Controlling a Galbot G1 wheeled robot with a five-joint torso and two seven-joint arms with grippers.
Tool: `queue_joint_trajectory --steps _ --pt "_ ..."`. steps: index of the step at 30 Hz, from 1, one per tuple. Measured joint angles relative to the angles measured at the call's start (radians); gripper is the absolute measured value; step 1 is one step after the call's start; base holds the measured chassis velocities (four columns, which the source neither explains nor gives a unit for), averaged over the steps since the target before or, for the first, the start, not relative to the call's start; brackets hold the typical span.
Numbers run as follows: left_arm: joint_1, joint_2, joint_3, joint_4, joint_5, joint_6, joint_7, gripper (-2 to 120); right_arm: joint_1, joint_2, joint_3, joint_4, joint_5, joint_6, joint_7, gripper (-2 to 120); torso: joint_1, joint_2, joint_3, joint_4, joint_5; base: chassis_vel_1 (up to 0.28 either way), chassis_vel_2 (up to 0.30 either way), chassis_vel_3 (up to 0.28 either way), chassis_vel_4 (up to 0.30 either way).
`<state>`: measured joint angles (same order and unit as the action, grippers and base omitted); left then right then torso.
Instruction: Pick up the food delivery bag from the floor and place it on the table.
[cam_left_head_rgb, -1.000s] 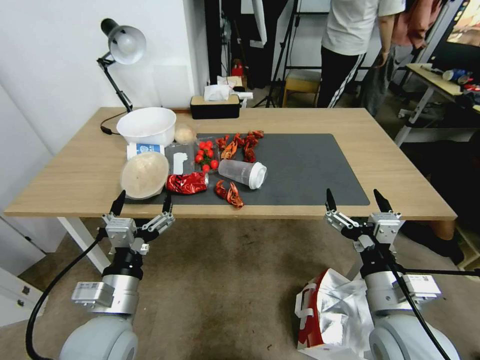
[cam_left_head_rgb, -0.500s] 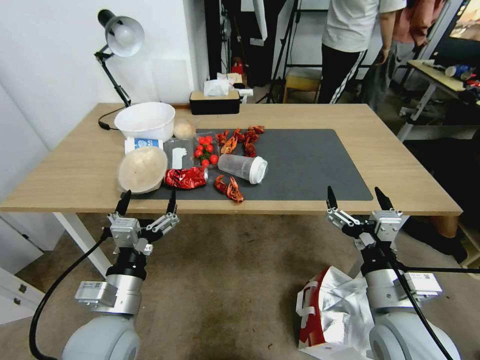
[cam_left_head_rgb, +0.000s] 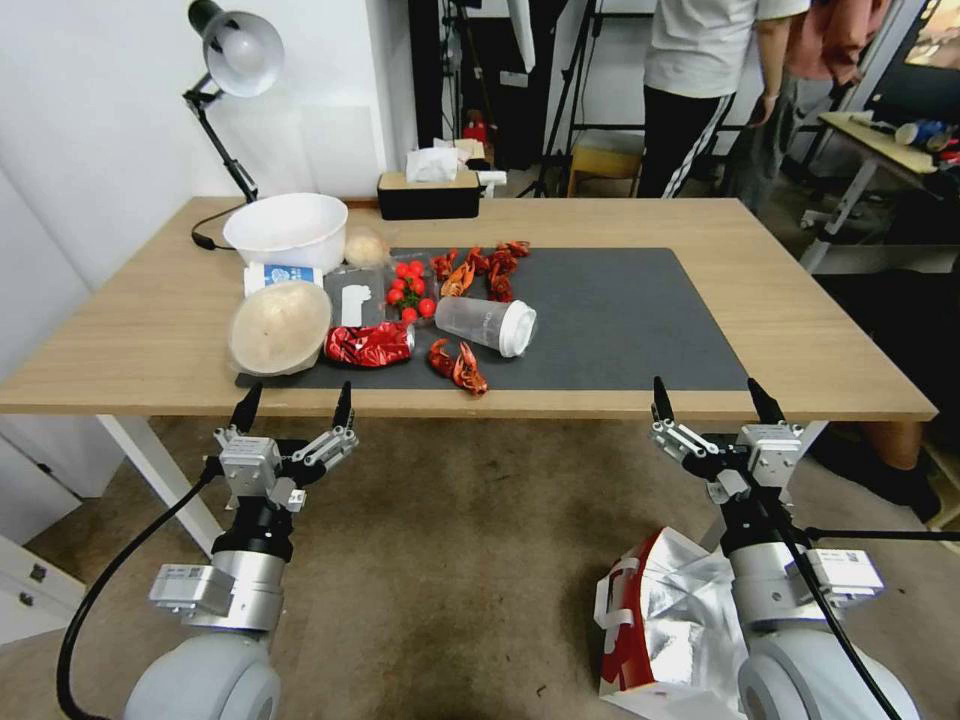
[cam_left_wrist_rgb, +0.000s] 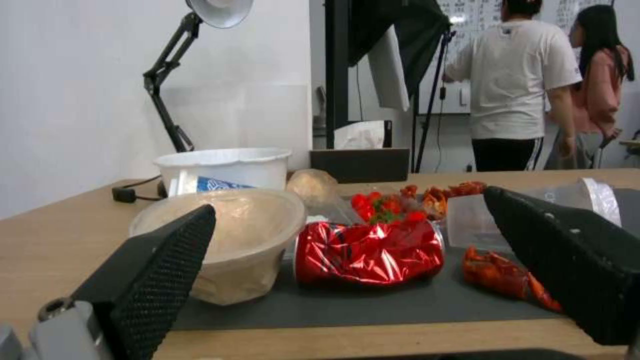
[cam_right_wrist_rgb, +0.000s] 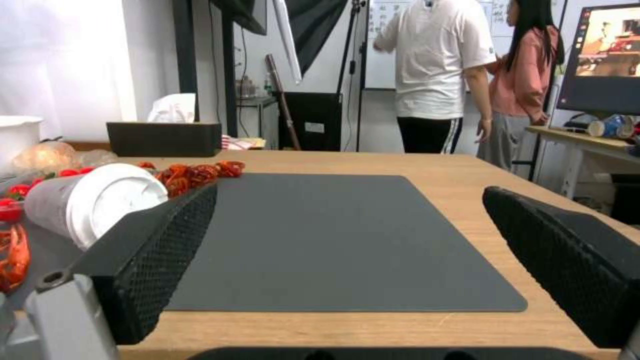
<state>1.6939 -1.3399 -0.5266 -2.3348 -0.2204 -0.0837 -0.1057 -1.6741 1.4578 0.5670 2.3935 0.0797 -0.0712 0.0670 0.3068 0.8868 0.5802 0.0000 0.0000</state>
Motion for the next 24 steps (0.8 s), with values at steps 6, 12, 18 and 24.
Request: queue_joint_trajectory --steps 6,12,18,24 --pt "0.001 -0.002 0.005 -0.002 0.002 0.003 0.000 100 -0.001 0.000 0.000 0.004 0.000 -0.001 -0.001 100 -0.011 -0.026 -0.015 0.0000 -0.0001 0.000 0.000 0.000 0.000" --pt "0.003 -0.004 0.005 0.001 0.008 0.004 -0.006 100 -0.004 0.011 -0.005 0.003 -0.004 0.001 -0.001 100 -0.023 -0.055 -0.032 0.0000 -0.0001 0.000 0.000 0.000 0.000" --pt "0.003 -0.006 0.008 0.003 0.009 0.004 -0.006 100 0.000 0.020 -0.006 0.002 -0.008 0.000 -0.006 100 -0.035 -0.082 -0.047 0.0000 0.0000 0.000 0.000 0.000 0.000" --pt "0.003 -0.006 0.020 0.006 0.013 0.004 -0.007 100 0.002 0.023 -0.003 0.003 -0.008 -0.001 -0.010 100 -0.046 -0.108 -0.062 0.0000 0.0000 0.000 0.000 0.000 0.000"
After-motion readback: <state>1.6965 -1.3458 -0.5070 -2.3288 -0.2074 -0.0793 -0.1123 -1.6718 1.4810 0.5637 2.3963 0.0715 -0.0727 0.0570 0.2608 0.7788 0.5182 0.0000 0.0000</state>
